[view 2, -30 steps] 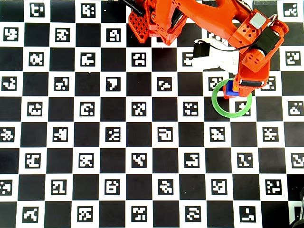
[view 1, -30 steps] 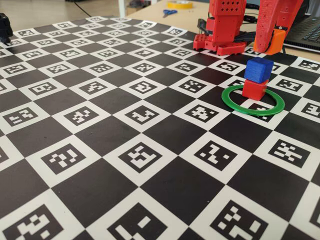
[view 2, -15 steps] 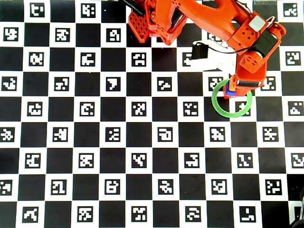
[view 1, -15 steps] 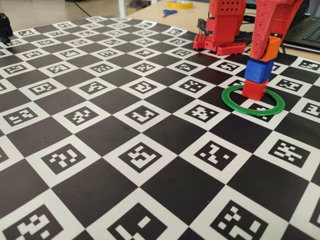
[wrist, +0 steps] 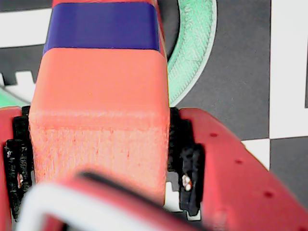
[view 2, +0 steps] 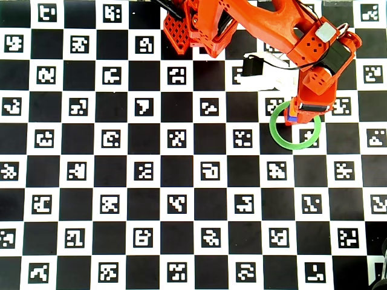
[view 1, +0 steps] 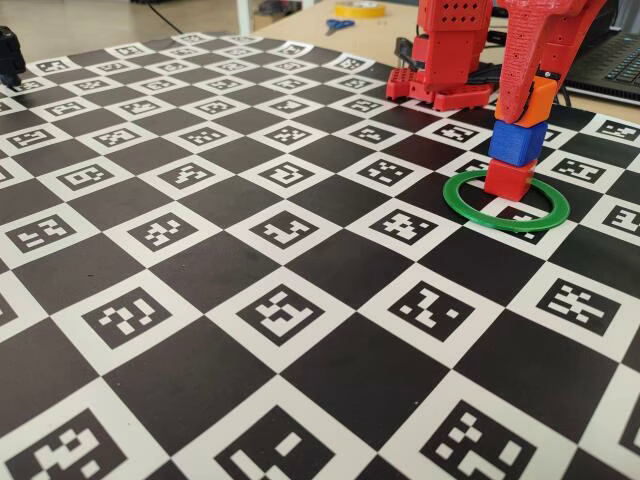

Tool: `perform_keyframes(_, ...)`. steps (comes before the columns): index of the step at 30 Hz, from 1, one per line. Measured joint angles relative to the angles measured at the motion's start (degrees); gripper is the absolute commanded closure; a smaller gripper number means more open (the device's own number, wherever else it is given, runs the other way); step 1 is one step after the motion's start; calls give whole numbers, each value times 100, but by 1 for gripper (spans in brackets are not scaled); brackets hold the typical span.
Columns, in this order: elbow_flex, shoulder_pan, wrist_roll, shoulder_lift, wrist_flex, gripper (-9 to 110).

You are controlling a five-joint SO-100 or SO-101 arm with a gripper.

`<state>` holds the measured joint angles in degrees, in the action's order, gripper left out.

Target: Grab the red cube then put it in the green circle then put the blue cube on top and finally the orange cube on top

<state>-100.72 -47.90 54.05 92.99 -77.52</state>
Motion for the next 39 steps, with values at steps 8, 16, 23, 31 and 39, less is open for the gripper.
perform_keyframes(8, -62, 0, 0, 9, 0, 66)
perform_keyframes(16, -141, 0, 0, 97, 0, 55)
perform_keyframes(23, -193, -105, 0, 105, 0, 49)
perform_keyframes(31, -211, -158, -9, 325, -149, 48)
perform_keyframes(39, -211, -158, -105, 466, -334, 48)
